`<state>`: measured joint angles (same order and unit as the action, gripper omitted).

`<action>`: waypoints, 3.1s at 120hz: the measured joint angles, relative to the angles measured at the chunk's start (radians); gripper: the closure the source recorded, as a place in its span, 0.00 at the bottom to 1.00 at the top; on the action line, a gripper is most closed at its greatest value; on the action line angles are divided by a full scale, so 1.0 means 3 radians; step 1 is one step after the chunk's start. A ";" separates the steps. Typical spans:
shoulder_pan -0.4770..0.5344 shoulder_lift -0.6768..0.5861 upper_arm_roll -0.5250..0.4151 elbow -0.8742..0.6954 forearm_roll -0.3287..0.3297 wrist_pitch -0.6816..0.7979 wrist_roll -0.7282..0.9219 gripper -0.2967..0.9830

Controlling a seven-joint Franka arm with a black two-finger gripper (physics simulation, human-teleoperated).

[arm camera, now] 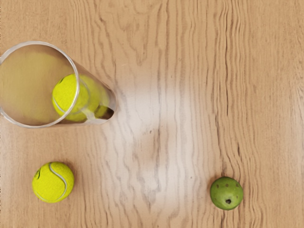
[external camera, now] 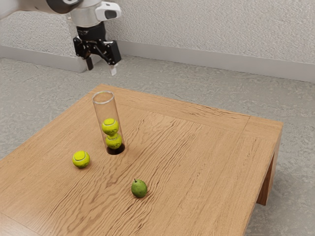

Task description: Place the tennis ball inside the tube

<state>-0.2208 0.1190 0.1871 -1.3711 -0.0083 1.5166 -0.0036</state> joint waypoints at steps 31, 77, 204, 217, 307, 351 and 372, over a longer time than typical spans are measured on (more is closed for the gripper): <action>-0.0009 -0.0313 -0.0009 -0.0301 -0.0018 -0.0064 0.0003 0.23; 0.0270 -0.1410 -0.0002 -0.2401 0.0148 0.0563 -0.0003 0.23; 0.0987 0.0210 -0.0009 -0.2668 0.0108 0.2797 0.0927 0.23; 0.1012 0.0319 -0.0020 -0.2553 0.0089 0.2836 0.1003 0.23; 0.1299 0.0775 -0.0285 -0.2420 -0.0152 0.2879 0.1273 0.41; 0.1322 0.0114 -0.0352 -0.2458 -0.0076 0.2555 0.1216 0.59; 0.1354 -0.0596 -0.0411 -0.2432 -0.0054 0.2081 0.1175 0.60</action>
<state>0.1855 -0.0597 0.0638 -2.1007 -0.0244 2.1410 0.3490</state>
